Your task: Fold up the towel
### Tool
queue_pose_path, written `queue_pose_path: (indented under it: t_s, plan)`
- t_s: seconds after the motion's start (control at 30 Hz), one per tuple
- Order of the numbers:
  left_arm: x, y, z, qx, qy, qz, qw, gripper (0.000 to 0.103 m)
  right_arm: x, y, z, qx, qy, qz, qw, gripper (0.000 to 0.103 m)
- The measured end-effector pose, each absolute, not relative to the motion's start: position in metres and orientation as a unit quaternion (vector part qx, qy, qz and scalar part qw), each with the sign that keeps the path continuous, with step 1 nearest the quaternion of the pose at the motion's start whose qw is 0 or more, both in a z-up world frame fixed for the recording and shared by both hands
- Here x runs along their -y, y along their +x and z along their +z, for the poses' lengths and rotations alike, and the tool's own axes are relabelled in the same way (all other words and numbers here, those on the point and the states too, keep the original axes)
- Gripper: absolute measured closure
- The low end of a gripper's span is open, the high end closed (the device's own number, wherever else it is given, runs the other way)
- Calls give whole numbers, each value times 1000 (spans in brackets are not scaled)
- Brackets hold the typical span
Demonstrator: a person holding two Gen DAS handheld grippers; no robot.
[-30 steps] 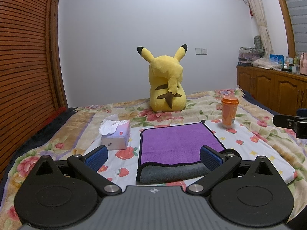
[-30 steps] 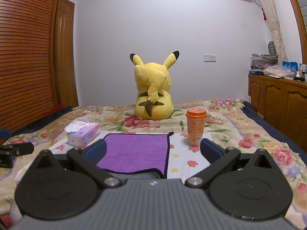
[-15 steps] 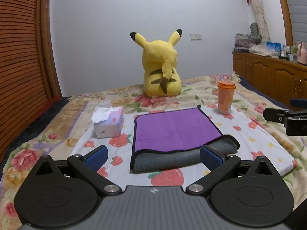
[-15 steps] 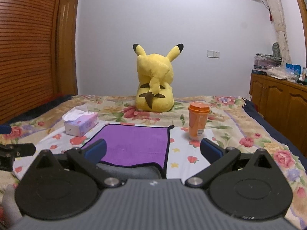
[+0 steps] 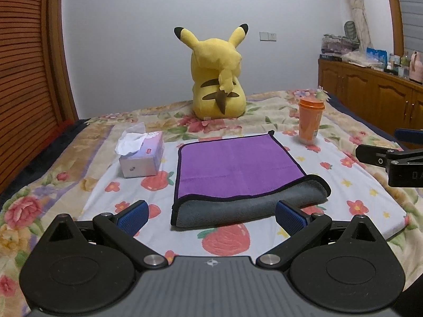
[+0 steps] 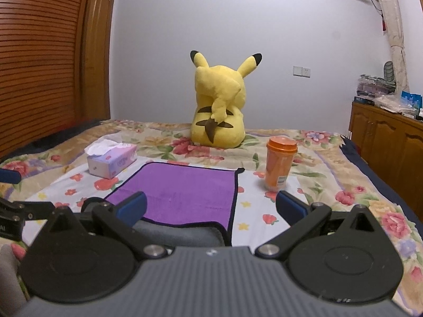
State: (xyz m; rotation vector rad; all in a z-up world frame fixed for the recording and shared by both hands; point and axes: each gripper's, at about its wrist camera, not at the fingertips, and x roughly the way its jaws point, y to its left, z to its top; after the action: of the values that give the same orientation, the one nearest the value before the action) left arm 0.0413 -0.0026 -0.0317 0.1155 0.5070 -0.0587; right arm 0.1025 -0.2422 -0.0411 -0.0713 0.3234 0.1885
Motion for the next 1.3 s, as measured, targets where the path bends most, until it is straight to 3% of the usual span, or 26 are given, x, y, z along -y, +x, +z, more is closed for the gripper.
queue_pose_path:
  t_s: [0.5,1.3]
  plan:
    - [-7,74,-35,-262,45,-41,963,0,234,126,-51,-183,-44,109,976,0]
    - [-37,138,-50,-291,37,-54,955,15,226,175,-71,-238,-43,132,961,0]
